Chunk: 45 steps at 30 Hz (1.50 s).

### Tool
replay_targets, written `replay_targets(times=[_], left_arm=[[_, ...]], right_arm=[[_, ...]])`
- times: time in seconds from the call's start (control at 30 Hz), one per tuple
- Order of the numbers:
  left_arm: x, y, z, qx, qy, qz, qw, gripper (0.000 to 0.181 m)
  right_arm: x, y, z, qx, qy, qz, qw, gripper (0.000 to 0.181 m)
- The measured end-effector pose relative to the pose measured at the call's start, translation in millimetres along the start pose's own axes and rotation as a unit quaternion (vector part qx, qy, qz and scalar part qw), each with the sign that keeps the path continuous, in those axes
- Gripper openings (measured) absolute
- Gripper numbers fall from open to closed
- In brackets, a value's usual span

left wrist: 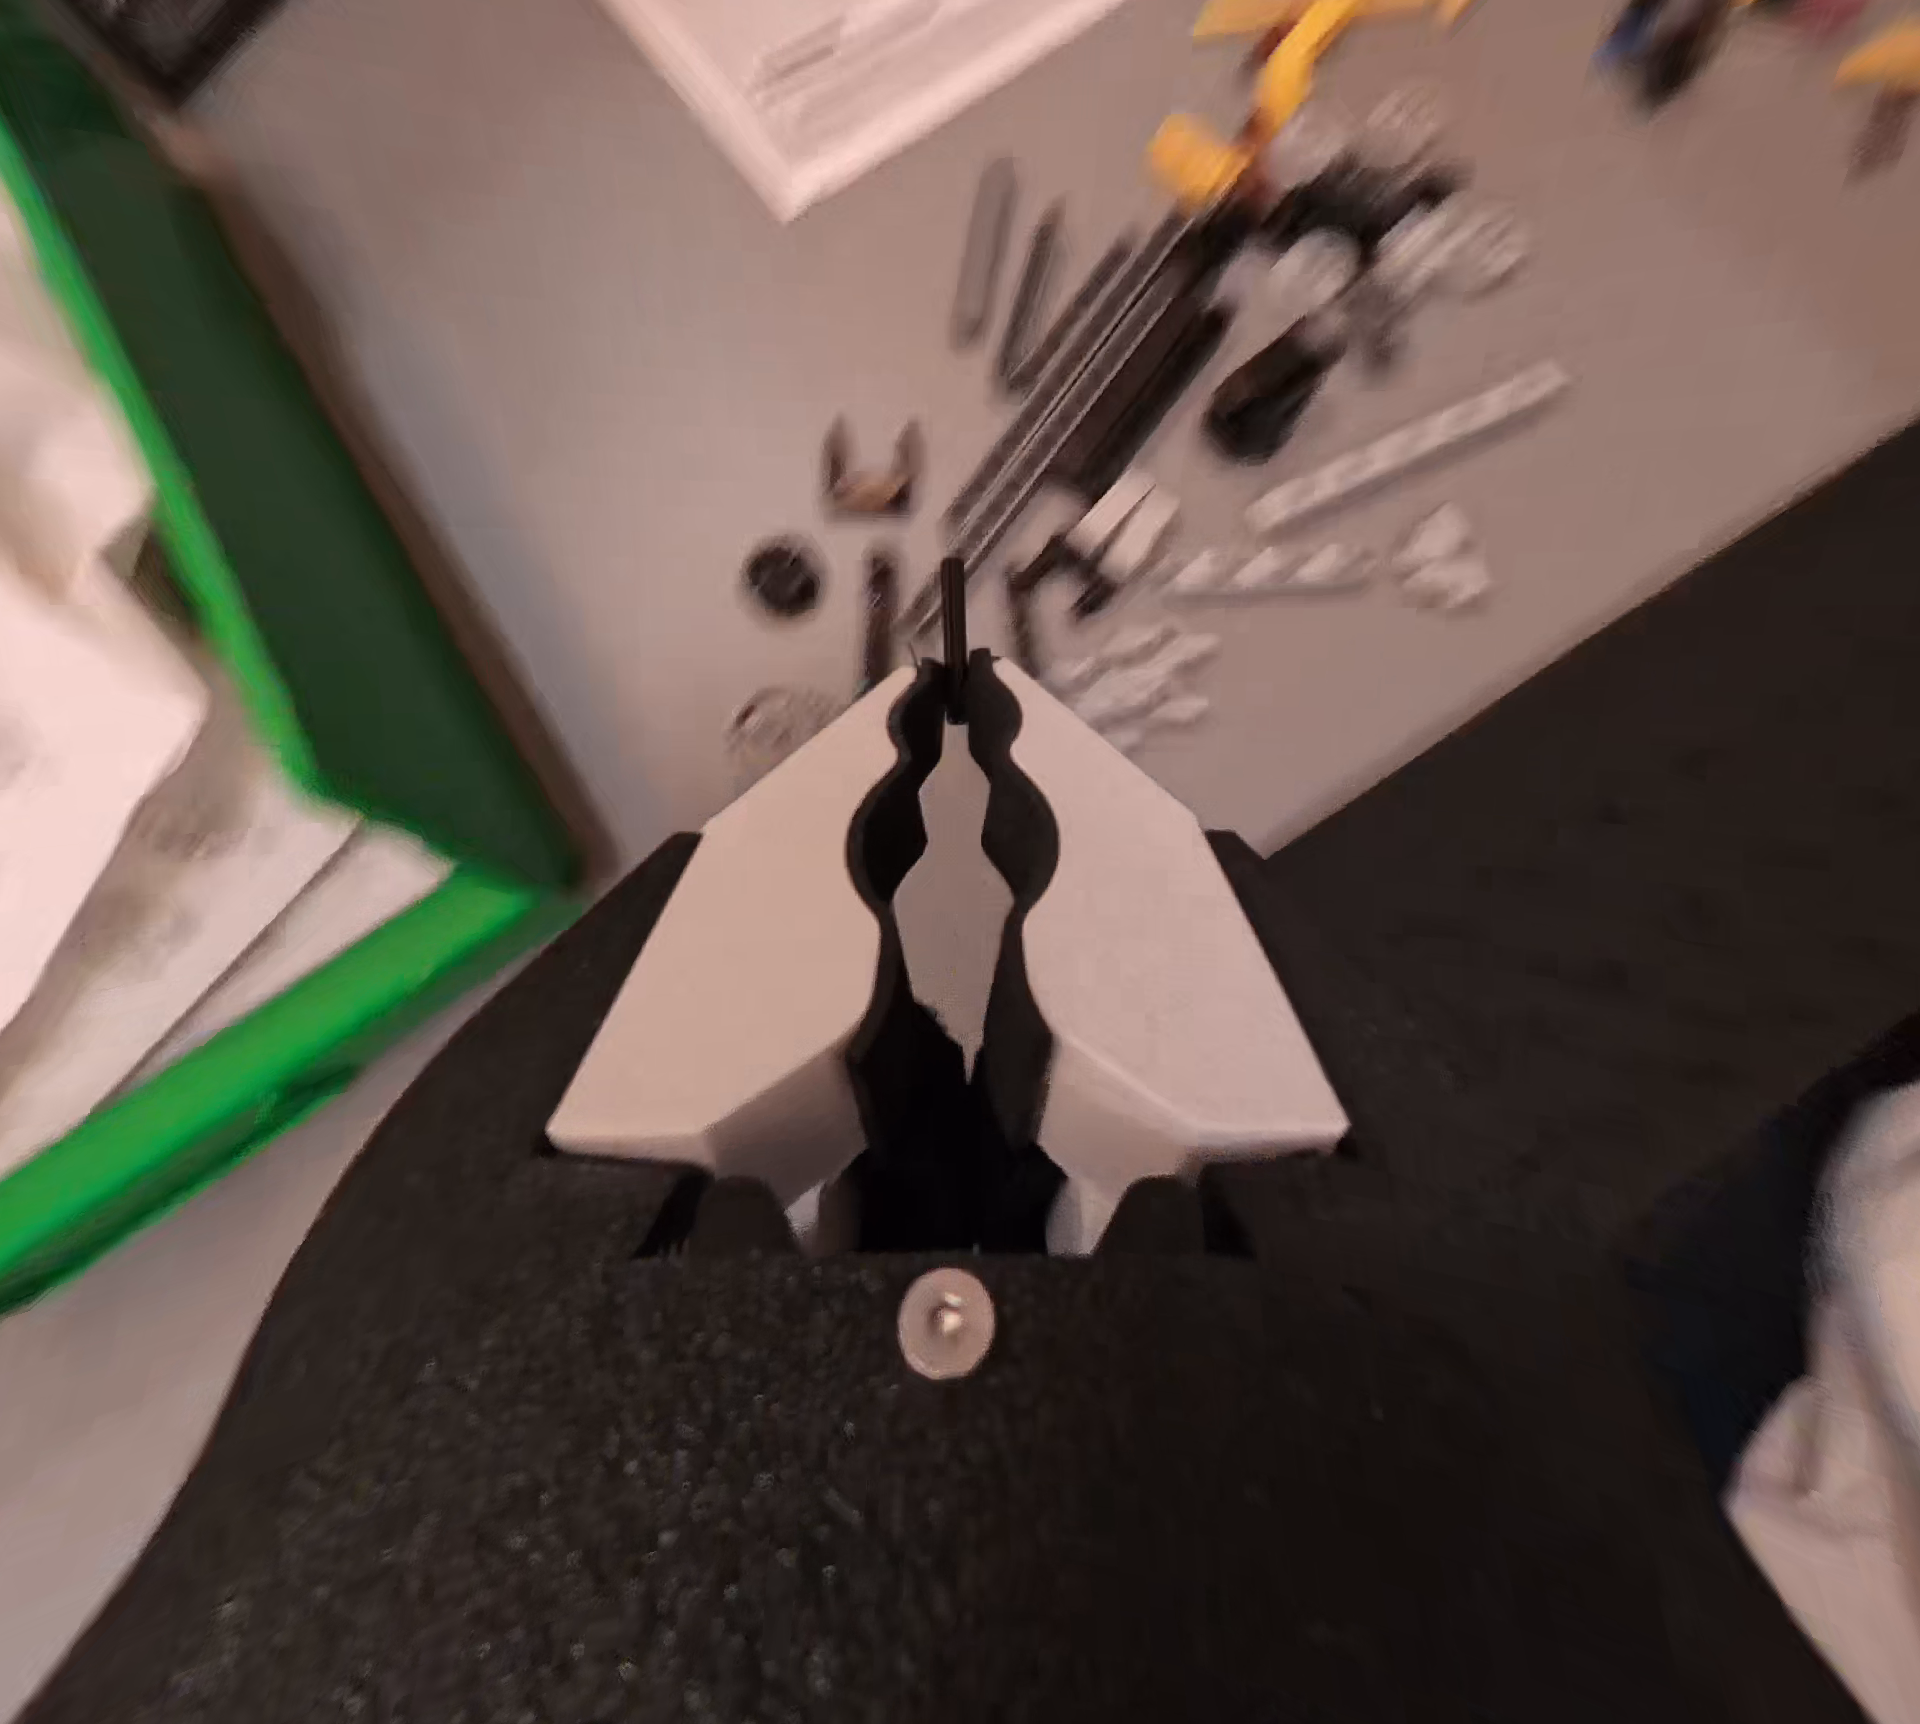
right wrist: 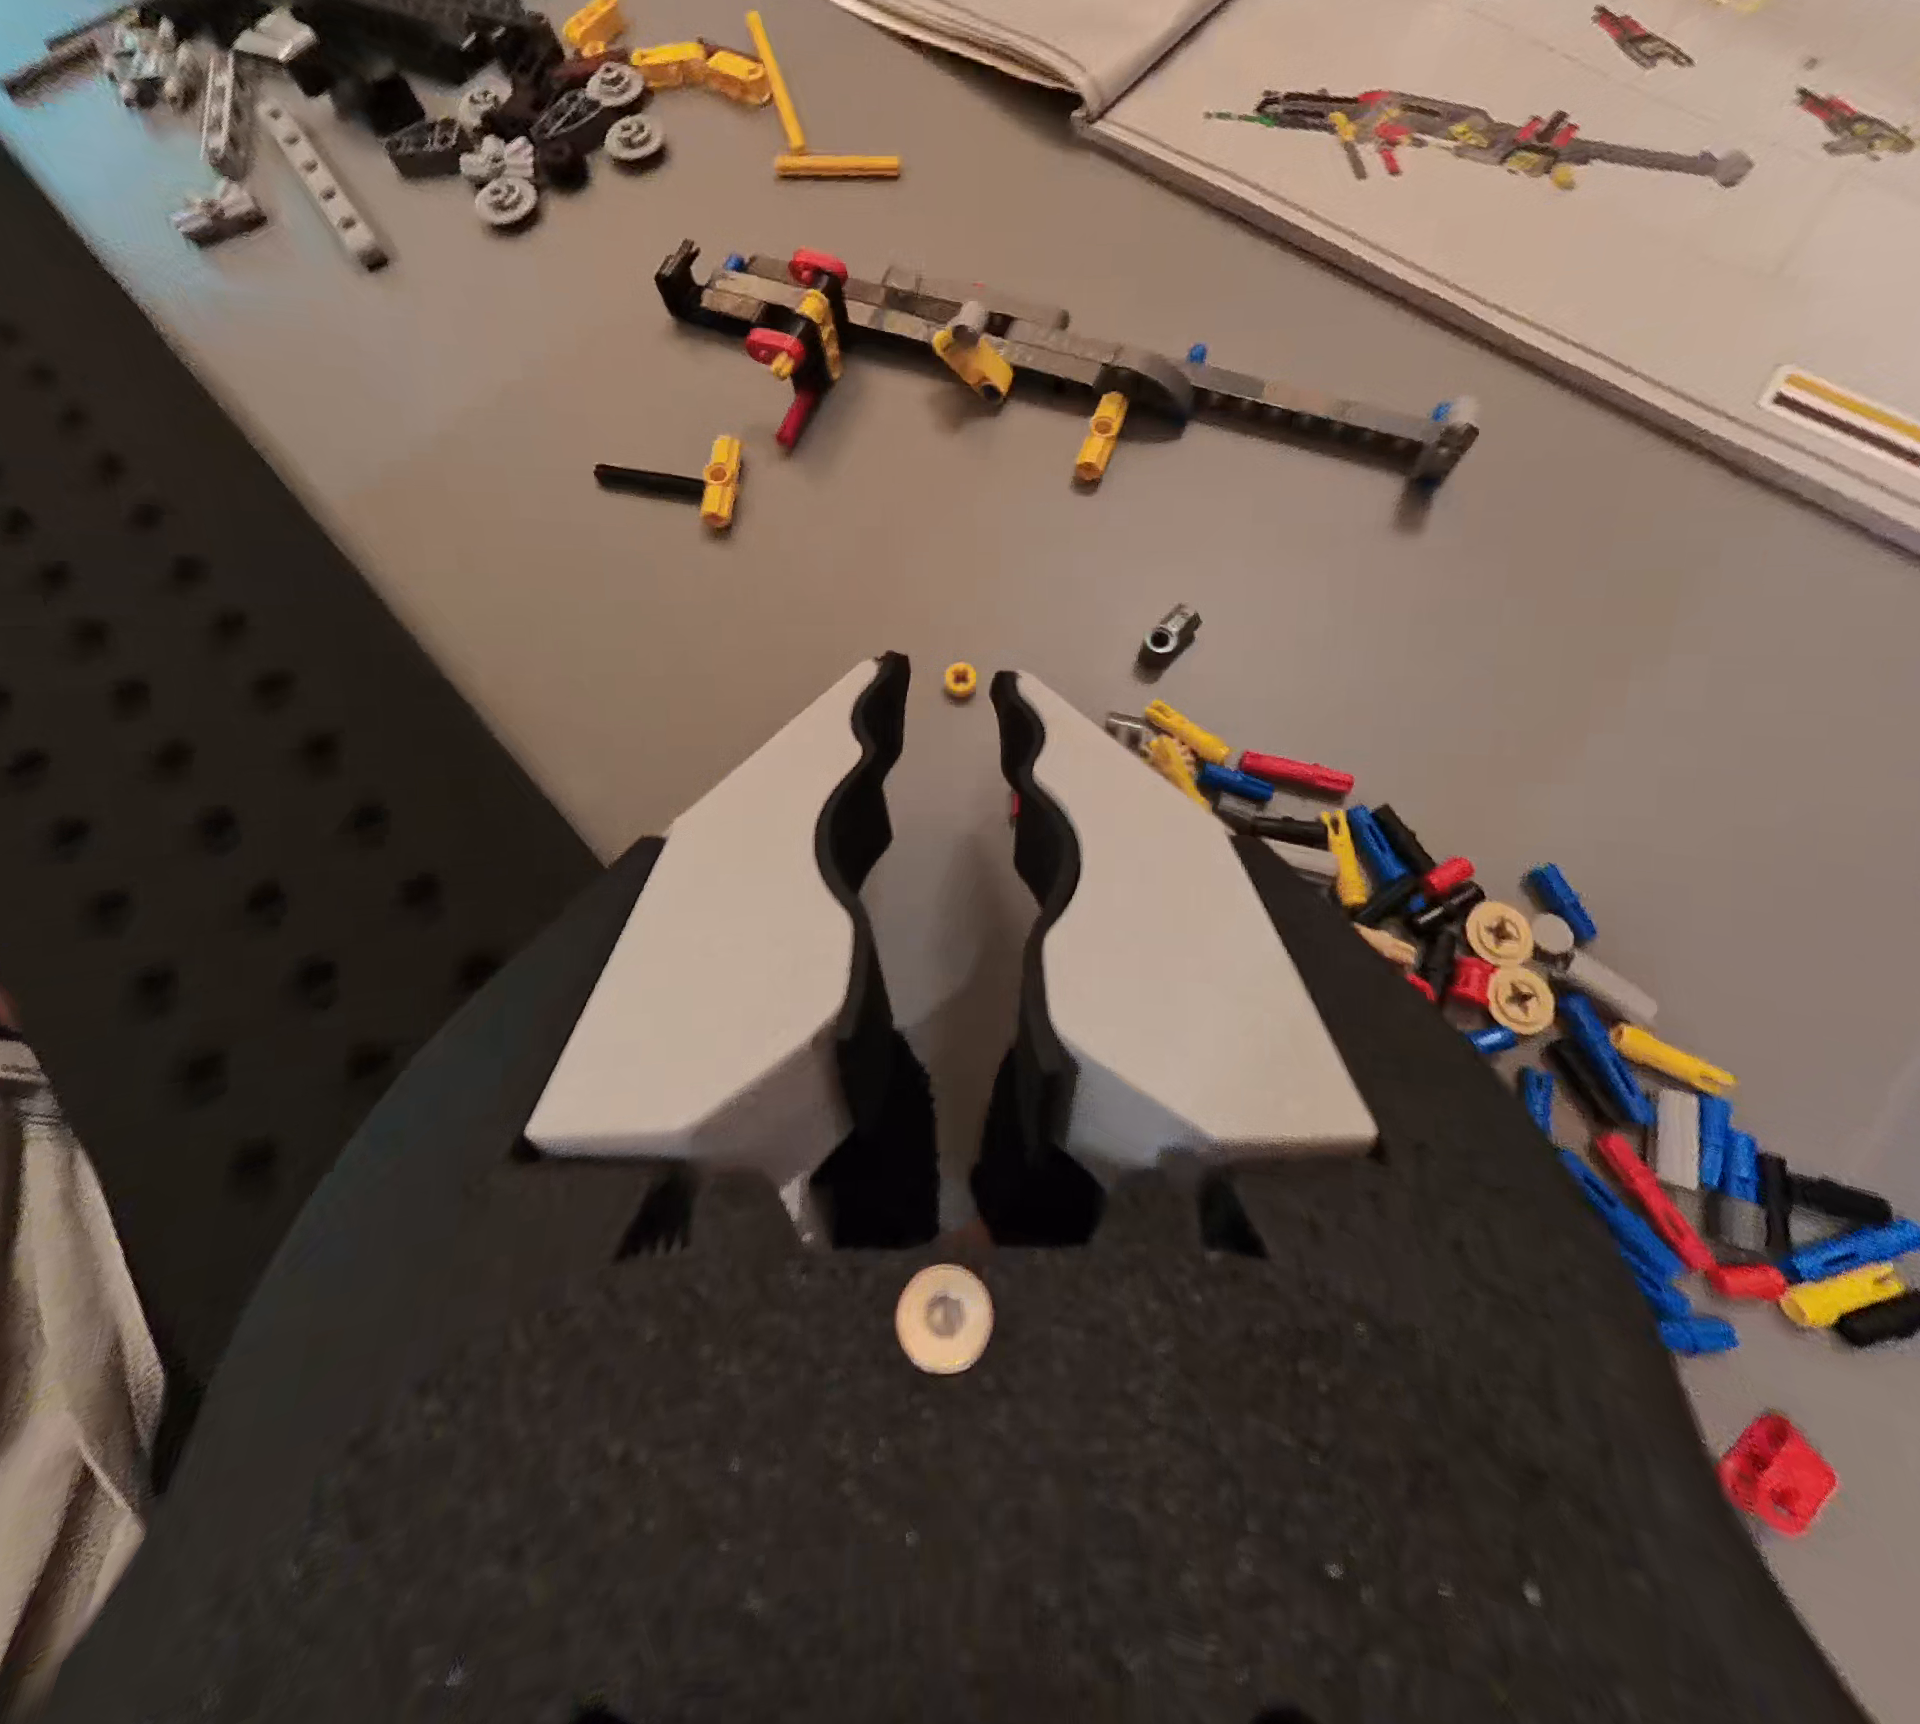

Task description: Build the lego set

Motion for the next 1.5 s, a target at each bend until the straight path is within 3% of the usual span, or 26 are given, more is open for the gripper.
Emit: replay_targets(times=[0.1, 0.2, 0.33, 0.47, 0.7, 0.87, 0.97, 1.07, 1.23, 1.3, 1.4, 1.5], left_arm=[[-49, -55, 16, 0.108, -0.073, 0.016, 0.991, 0.002], [-79, -127, 61, 0.182, -0.046, 0.075, 0.979, 0.003], [-87, -175, 107, 0.189, 0.010, 0.138, 0.972, 0.003], [-93, -194, 119, 0.224, 0.019, 0.136, 0.965, 0.003], [-91, -209, 129, 0.219, 0.028, 0.151, 0.963, 0.005], [-91, -218, 133, 0.222, 0.034, 0.163, 0.961, 0.005], [-91, -222, 135, 0.222, 0.034, 0.170, 0.959, 0.006], [-95, -220, 132, 0.225, 0.021, 0.154, 0.962, 0.011], [-105, -203, 119, 0.226, -0.041, 0.099, 0.968, 0.018], [-110, -189, 115, 0.222, -0.085, 0.057, 0.970, 0.019], [-115, -164, 105, 0.206, -0.138, -0.003, 0.969, 0.019], [-113, -143, 96, 0.165, -0.171, -0.023, 0.971, 0.019]], right_arm=[[-1, 5, 16, 0.008, 0.051, -0.036, 0.998, 0.018], [2, 4, 29, 0.030, 0.090, -0.062, 0.994, 0.018], [0, 3, 32, 0.014, 0.090, -0.040, 0.995, 0.017], [2, 2, 35, 0.018, 0.107, -0.043, 0.993, 0.016], [-2, -6, 28, 0.061, 0.093, -0.058, 0.992, 0.006], [-15, -76, 5, 0.201, 0.081, -0.044, 0.975, 0.006], [-9, -113, 13, 0.192, 0.099, 0.032, 0.976, 0.006], [-1, -128, 21, 0.193, 0.114, 0.062, 0.973, 0.006], [1, -131, 23, 0.203, 0.112, 0.072, 0.970, 0.007], [1, -133, 18, 0.216, 0.108, 0.077, 0.967, 0.018], [-3, -121, -7, 0.223, 0.081, 0.079, 0.968, 0.020], [4, -85, -38, 0.187, 0.054, 0.073, 0.978, 0.019]])
Point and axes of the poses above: each gripper's, where its closed fingertips meet, z out along the fingers, x out of its underside, y = z × x across the jaws, the point moved 8 cm from there along -z, back along the fingers, and after that the axes turned 1 degree about z, right-handed, at the moved point
